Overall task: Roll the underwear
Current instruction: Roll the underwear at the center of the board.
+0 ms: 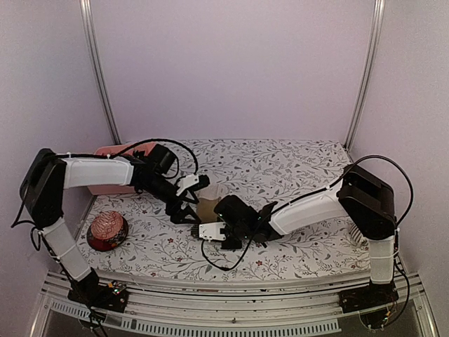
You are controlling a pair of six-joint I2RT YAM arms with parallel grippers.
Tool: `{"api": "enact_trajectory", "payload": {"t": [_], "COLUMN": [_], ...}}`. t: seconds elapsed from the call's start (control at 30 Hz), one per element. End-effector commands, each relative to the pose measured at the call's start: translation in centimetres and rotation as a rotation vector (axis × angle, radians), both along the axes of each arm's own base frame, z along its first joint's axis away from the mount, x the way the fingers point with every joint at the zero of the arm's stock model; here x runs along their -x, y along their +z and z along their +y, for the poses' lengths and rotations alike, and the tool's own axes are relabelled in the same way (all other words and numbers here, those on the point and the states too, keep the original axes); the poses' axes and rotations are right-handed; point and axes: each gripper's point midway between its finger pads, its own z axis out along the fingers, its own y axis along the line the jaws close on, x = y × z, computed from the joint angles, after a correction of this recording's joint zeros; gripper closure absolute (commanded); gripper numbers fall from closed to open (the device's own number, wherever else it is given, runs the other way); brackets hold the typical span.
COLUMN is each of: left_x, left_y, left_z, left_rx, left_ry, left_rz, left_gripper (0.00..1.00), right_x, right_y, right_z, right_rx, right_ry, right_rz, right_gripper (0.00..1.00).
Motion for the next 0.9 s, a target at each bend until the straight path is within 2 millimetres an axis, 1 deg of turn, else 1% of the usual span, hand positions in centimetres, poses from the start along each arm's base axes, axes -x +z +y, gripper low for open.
{"api": "enact_trajectory", "payload": {"t": [0.0,0.07,0.1,0.13,0.2,0.27,0.33,0.4,0.53,0.57,0.63,0.73,0.8,0.87], "left_x": [-2.6,-3.4,-3.2,-3.1,-2.4,-1.7,-0.7,0.4,2.8,3.3,4.1,5.0,5.7,6.5], "left_y": [2.1,2.4,1.7,1.5,1.1,1.2,1.4,1.3,1.3,1.6,1.5,1.1,0.6,-0.2], "left_z": [2.3,3.4,4.2,4.9,5.8,6.6,6.9,7.1,6.9,6.6,6.0,4.9,4.1,3.2], "left_rx": [0.014,0.001,-0.016,-0.033,-0.035,-0.023,-0.002,0.018,0.057,0.062,0.057,0.039,0.031,0.016], "left_ry": [0.073,0.083,0.079,0.072,0.043,0.019,-0.006,-0.045,-0.142,-0.158,-0.184,-0.212,-0.243,-0.279], "left_rz": [-0.153,-0.258,-0.31,-0.38,-0.507,-0.624,-0.699,-0.74,-0.816,-0.846,-0.89,-0.927,-0.925,-0.924], "left_gripper": [0.02,0.02,0.02,0.02,0.02,0.02,0.01,0.01,0.01,0.01,0.01,0.03,0.05,0.08], "right_x": [2.1,2.5,2.8,3.0,3.3,3.5,3.7,3.8,3.8,3.9,3.9,3.5,3.6,3.2], "right_y": [-3.3,-3.1,-3.0,-3.0,-2.7,-2.3,-2.1,-2.0,-2.1,-2.0,-2.0,-1.9,-2.0,-1.8], "right_z": [-2.4,-2.2,-2.1,-2.4,-2.2,-2.0,-1.8,-1.6,-1.1,-1.0,-0.7,-0.3,-0.3,-0.2], "right_rx": [0.116,0.106,0.099,0.104,0.082,0.058,0.041,0.034,0.034,0.036,0.038,0.036,0.033,0.019], "right_ry": [-0.017,-0.016,-0.02,-0.025,-0.029,-0.042,-0.058,-0.073,-0.104,-0.109,-0.117,-0.144,-0.152,-0.166], "right_rz": [0.192,0.26,0.31,0.36,0.453,0.543,0.621,0.661,0.727,0.748,0.778,0.812,0.856,0.875], "right_gripper": [0.97,0.97,0.97,0.97,0.97,0.97,0.97,0.96,0.96,0.96,0.95,0.95,0.94,0.94]}}
